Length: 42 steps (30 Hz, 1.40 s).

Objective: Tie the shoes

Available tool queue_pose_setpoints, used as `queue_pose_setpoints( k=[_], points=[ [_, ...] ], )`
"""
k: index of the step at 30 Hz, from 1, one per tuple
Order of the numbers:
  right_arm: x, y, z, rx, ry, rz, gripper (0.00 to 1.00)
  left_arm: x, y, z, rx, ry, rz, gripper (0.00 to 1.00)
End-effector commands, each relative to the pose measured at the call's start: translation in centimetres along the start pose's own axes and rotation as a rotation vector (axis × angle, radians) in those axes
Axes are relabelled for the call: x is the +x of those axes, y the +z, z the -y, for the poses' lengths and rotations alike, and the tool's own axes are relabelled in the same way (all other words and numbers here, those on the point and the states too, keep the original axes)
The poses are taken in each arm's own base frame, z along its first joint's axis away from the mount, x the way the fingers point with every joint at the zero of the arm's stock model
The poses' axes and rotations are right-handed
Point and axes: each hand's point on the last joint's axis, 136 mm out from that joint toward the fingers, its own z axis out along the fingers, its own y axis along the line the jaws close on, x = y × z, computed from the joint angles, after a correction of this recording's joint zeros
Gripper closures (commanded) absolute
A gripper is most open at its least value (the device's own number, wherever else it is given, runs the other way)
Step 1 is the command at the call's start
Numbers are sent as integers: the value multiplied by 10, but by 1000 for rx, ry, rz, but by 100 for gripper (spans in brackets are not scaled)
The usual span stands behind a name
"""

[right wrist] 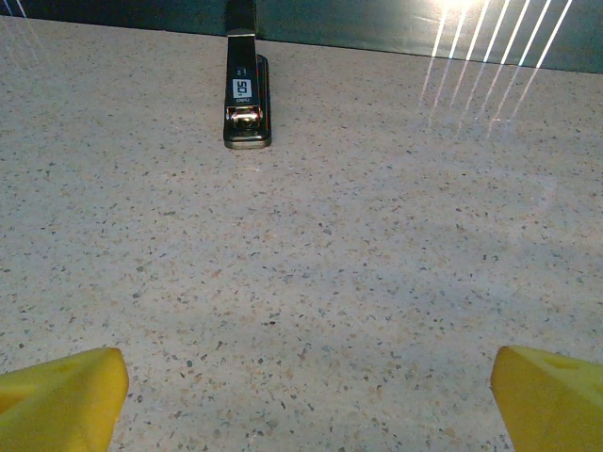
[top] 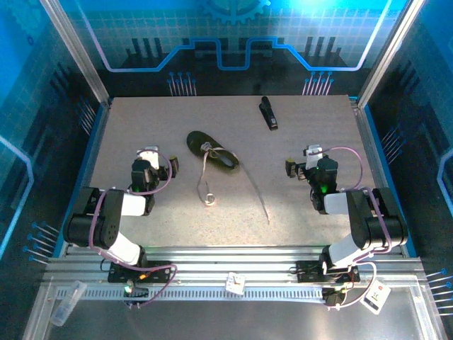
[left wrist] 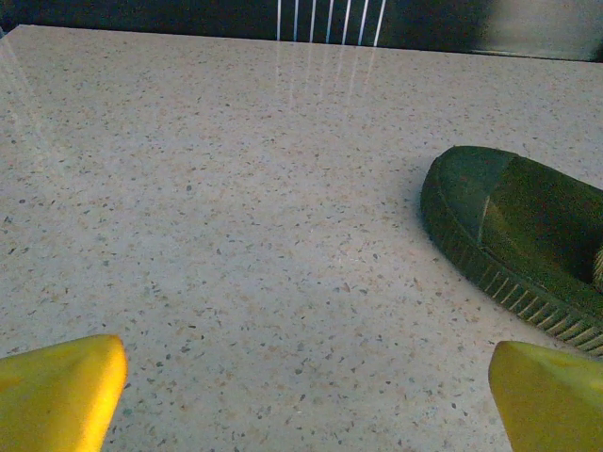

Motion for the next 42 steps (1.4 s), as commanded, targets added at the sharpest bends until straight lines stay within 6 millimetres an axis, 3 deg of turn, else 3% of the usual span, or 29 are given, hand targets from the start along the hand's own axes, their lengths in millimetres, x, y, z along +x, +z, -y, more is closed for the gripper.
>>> queue_pose_setpoints(
  k=[1,28,30,37,39,42],
  points=[
    [-9,3,0,-7,-12,25,0,-9,2,0,13,18,21,0],
    [-9,2,-1,-19,-10,31,0,-9,3,3,34,18,16,1],
    [-16,-4,-4,-36,-23,50,0,-11,1,7,61,29,11,0],
    [-49,-11,-16,-47,-80,-19,0,-44,-25,-5,-27,-17,30,1],
    [-65,-8,-28,-71,-91,-56,0,-57,-31,-11,-68,-77,27,1],
    [-83,1,-59,-151,-93,-123,0,-75,-36,-4,-37,-141,19,1]
  ],
)
